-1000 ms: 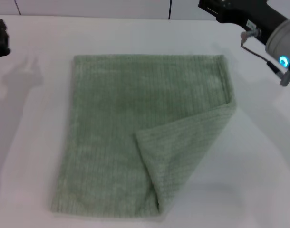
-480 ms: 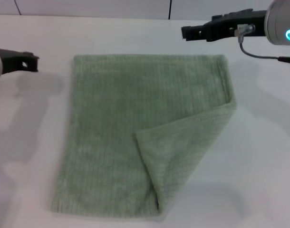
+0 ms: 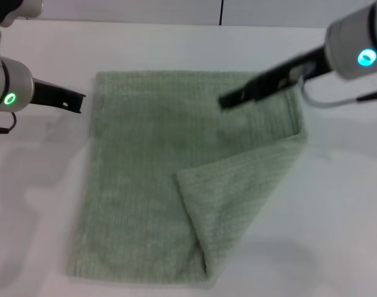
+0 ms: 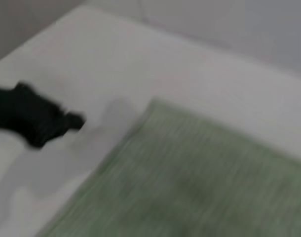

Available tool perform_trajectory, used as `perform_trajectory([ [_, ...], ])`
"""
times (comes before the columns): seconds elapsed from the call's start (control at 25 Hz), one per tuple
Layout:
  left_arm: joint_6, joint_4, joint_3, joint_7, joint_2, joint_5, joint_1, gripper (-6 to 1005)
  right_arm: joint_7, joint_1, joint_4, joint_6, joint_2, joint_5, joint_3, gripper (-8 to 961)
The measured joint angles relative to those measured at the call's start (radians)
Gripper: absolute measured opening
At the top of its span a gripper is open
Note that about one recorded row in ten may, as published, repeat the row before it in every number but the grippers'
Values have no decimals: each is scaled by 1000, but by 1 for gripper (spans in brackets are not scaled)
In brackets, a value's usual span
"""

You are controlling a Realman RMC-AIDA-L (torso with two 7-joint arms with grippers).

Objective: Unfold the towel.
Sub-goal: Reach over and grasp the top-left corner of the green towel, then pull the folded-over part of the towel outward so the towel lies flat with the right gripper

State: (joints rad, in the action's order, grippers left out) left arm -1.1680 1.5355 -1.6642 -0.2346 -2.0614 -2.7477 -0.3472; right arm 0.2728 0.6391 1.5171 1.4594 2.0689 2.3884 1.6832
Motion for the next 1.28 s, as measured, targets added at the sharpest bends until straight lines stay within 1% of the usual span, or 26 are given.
perform_trajectory([
  [0.04,0,0,0,0,0,0,0,-2,0,0,0,0,0,0,0,837],
  [0.08,-7,-12,-3,-3,1,9,-8,-2,5,21,-54,23,3,-35,-15,837],
  [0.12,-7,-12,-3,-3,1,9,-8,-2,5,21,-54,23,3,-35,-15,837],
  [0.16,-19,-18,-2,-4,2,14,-16,-2,6,32,-86,35,3,-46,-37,837],
  [0.2,-19,-18,-2,-4,2,14,-16,-2,6,32,-86,35,3,-46,-37,837],
  [0.28,-31,-28,2,-4,0,22,-27,-2,6,41,-103,27,4,-44,-81,837],
  [0.32,-31,-28,2,-4,0,22,-27,-2,6,41,-103,27,4,-44,-81,836],
  [0.44,-43,-48,11,4,-2,24,-40,-2,6,38,-108,-18,6,-39,-139,835],
  [0.48,-52,-55,18,7,-4,26,-43,-2,6,33,-124,-64,6,-34,-185,834],
  [0.52,-52,-55,18,7,-4,26,-43,-2,6,33,-124,-64,6,-34,-185,834],
  [0.6,-62,-59,25,8,-5,32,-46,-2,6,32,-146,-103,6,-24,-226,833],
  [0.68,-61,-70,31,9,-5,48,-50,-2,5,37,-171,-154,7,23,-288,832],
  [0.72,-61,-70,31,9,-5,48,-50,-2,5,37,-171,-154,7,23,-288,832],
  [0.88,-59,-122,27,11,-4,55,-70,-2,1,42,-201,-228,8,53,-355,831],
  [1.08,-59,-130,31,11,-5,57,-77,-2,3,47,-219,-285,8,54,-397,832],
  [1.12,-59,-130,31,11,-5,57,-77,-2,3,47,-219,-285,8,54,-397,831],
  [1.28,-55,-162,34,11,-6,59,-88,-2,4,69,-233,-289,8,48,-455,825],
])
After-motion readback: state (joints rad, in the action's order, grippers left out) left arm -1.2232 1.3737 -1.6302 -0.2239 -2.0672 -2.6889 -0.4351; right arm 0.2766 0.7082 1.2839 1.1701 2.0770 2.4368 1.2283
